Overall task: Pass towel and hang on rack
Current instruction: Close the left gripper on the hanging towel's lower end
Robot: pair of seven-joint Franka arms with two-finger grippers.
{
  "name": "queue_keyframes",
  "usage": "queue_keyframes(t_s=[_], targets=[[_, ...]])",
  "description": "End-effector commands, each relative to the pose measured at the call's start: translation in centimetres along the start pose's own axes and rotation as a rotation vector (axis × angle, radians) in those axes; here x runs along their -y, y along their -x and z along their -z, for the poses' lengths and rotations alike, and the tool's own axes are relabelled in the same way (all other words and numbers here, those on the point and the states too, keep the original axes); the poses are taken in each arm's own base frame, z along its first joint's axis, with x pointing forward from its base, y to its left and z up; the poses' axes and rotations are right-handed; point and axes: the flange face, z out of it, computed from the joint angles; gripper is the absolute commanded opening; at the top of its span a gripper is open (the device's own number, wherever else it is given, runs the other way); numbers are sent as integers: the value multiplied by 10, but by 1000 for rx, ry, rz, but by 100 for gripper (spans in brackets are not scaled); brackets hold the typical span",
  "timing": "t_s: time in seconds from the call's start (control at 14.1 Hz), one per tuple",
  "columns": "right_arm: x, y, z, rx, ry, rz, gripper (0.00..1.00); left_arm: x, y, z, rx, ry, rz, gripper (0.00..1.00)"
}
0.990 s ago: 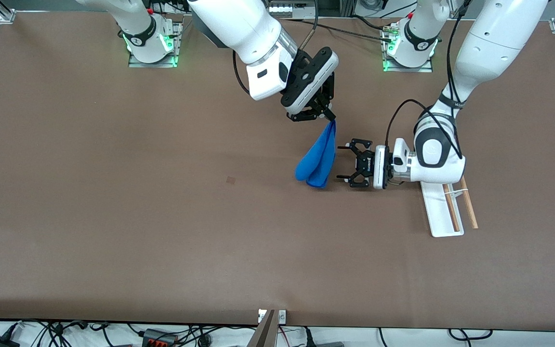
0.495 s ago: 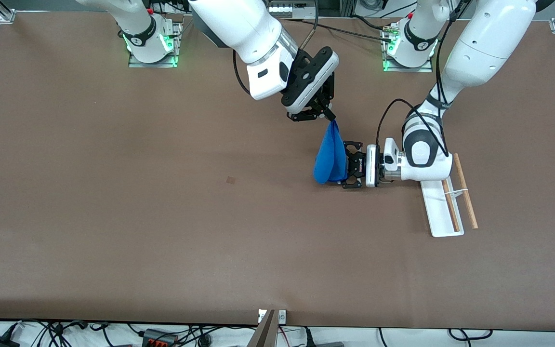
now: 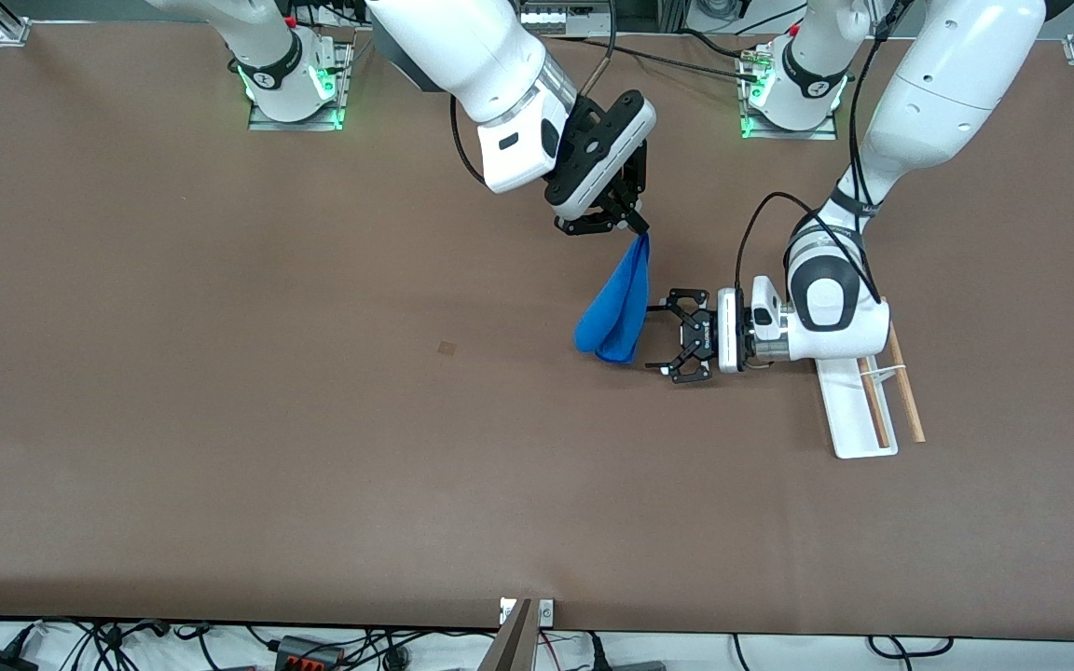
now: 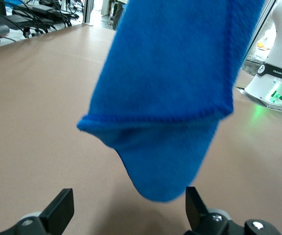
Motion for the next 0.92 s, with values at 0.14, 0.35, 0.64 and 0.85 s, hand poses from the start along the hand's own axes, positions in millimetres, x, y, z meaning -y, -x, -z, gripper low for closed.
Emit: queue_keyframes(t_s=[0.14,0.35,0.64,0.85], targets=[[4,-5,2,-11,9,4,0,6,-12,-6,-16,-22,-46,100],[3,-5,2,-11,10,2,0,-2,-4,-31,-63,2,0,100],[4,-4,1,-9,9,3,0,11,-17,-26,-56,-77,-132,100],[4,-4,1,-9,9,3,0,25,-34,-21,-55,-101,-184,100]])
